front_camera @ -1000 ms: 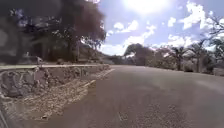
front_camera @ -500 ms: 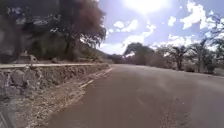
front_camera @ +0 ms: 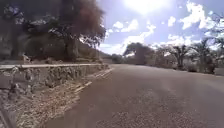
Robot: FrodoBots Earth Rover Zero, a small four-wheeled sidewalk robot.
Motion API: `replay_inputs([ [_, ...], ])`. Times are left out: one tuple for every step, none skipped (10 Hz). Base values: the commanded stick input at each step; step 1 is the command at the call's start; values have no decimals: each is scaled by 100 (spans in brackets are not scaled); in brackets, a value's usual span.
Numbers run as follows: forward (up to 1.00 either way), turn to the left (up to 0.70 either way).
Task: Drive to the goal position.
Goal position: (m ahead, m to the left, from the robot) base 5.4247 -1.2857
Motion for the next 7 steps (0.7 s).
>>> replay_inputs([
  [50, 0],
  [50, 0],
  [50, 0],
  [50, 0],
  [50, 0],
  [50, 0],
  [50, 0],
])
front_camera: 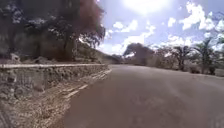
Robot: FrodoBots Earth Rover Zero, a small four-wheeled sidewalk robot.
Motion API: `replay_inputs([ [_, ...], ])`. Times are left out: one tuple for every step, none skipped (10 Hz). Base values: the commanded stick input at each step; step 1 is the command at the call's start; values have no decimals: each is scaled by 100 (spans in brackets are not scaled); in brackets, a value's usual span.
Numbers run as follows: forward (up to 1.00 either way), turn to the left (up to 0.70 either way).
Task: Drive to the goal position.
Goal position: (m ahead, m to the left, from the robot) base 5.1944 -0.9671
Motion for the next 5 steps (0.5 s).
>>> replay_inputs([
  [50, 0],
  [50, 0],
  [50, 0],
  [50, 0],
  [50, 0],
])
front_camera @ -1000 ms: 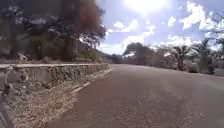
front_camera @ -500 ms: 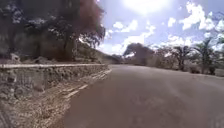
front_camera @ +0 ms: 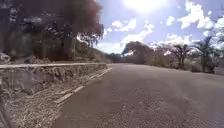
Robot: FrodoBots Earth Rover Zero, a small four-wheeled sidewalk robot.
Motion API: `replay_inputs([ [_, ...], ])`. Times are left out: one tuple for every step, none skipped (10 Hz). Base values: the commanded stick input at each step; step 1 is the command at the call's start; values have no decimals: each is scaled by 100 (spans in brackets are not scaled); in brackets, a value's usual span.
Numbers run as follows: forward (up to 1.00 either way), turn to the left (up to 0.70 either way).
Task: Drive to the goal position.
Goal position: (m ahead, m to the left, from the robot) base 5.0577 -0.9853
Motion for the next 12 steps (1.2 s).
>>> replay_inputs([
  [50, 0],
  [50, 0],
  [50, 0],
  [50, 0],
  [50, 0],
  [50, 0],
  [50, 0],
  [50, 0],
  [50, 0],
  [50, 0],
  [50, 0],
  [50, 0],
])
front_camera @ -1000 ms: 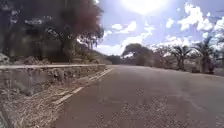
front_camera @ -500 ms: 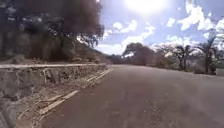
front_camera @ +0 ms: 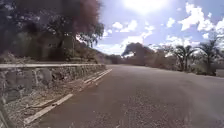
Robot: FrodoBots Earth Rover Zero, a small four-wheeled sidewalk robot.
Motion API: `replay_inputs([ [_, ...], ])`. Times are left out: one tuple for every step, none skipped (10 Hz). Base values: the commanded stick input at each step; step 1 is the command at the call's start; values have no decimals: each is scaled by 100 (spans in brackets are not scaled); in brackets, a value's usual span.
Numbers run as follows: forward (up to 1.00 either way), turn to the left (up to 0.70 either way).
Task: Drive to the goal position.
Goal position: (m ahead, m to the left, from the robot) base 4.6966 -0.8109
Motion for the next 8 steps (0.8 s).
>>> replay_inputs([
  [50, 0],
  [50, 0],
  [50, 0],
  [50, 0],
  [50, 0],
  [50, 0],
  [50, 0],
  [50, 0],
])
